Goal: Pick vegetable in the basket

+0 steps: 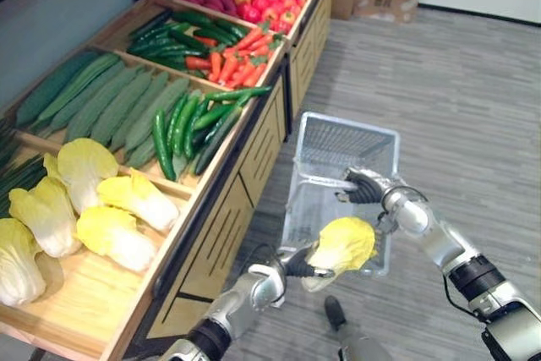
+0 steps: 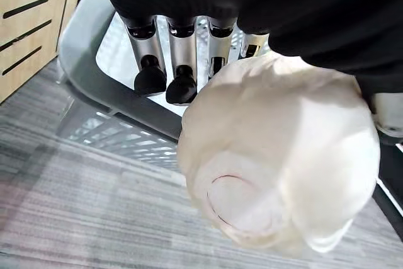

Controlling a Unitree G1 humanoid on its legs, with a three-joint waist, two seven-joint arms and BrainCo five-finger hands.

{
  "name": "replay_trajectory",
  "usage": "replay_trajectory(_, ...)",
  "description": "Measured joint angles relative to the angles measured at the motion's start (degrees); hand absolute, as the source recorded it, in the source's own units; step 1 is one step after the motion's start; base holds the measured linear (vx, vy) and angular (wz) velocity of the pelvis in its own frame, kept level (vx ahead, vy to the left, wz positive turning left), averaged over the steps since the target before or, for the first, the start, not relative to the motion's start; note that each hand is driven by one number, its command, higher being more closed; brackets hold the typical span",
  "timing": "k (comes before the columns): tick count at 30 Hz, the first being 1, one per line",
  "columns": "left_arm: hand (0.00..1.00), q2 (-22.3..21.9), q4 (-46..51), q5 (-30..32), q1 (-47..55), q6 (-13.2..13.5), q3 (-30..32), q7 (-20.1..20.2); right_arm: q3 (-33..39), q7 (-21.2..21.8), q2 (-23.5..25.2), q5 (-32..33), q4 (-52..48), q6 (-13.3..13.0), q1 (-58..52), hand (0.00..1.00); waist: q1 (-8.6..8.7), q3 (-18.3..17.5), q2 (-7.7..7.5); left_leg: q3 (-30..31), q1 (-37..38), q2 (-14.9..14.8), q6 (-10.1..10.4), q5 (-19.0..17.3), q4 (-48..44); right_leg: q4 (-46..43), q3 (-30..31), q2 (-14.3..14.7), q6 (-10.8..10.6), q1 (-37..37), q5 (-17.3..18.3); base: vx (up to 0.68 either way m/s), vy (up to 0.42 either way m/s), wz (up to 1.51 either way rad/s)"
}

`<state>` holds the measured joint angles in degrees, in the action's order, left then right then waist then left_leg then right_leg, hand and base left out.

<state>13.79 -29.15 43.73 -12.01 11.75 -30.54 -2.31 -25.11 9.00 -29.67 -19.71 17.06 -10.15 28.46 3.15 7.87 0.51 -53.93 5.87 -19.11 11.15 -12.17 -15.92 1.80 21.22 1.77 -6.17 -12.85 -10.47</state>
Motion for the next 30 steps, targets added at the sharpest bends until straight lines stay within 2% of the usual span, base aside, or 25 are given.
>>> replay_trajectory(7,0.00,-2.7,-1.3,0.3,-1.7,-1.7,1.0,0.0,2.6,0.2,0.0,-0.1,2.2,1.4,0.2,1.00,0.13,0.2,0.01,1.6,-0.8,0.3,-0.2,-0.1,0.0,0.1,-0.5,-0.5,0.0,-0.1,0.0,-0.02,0.004,0.05)
replay_trajectory(11,0.00,-3.0,-1.3,0.3,-1.8,-2.4,1.5,-0.1,2.8,0.3,0.0,-0.1,2.2,1.4,0.2,1.00,1.19,0.4,0.09,2.9,-1.6,0.5,-0.4,-0.1,-0.1,0.3,-1.3,-1.0,-0.1,-0.1,-0.1,-0.03,-0.007,0.12)
replay_trajectory(16,0.00,-5.9,-1.9,0.3,-1.9,-4.0,4.6,-1.7,5.1,0.3,0.7,-0.1,3.8,1.4,-0.2,1.00,1.15,0.6,0.06,3.7,-1.8,0.6,-0.6,-0.1,-0.2,0.6,-1.9,-1.5,-0.2,0.1,-0.2,-0.02,-0.002,0.09)
replay_trajectory(22,0.00,-9.7,-2.1,-0.9,-2.5,-8.8,11.1,-4.3,7.8,0.3,1.7,-0.1,3.9,1.5,-4.2,1.00,1.19,0.6,0.08,5.6,-3.0,0.6,-1.0,0.0,-0.2,1.0,-3.4,-2.2,-0.3,0.4,-0.2,-0.01,0.001,0.13)
replay_trajectory(30,0.00,-11.8,-2.3,-3.1,-5.4,-12.5,15.5,-6.7,9.1,0.3,2.8,0.2,4.2,2.4,-8.5,1.00,1.27,0.4,0.19,7.7,-3.7,0.9,-1.5,0.2,-0.2,1.6,-5.1,-3.1,-0.4,1.5,-0.3,-0.02,0.006,0.14)
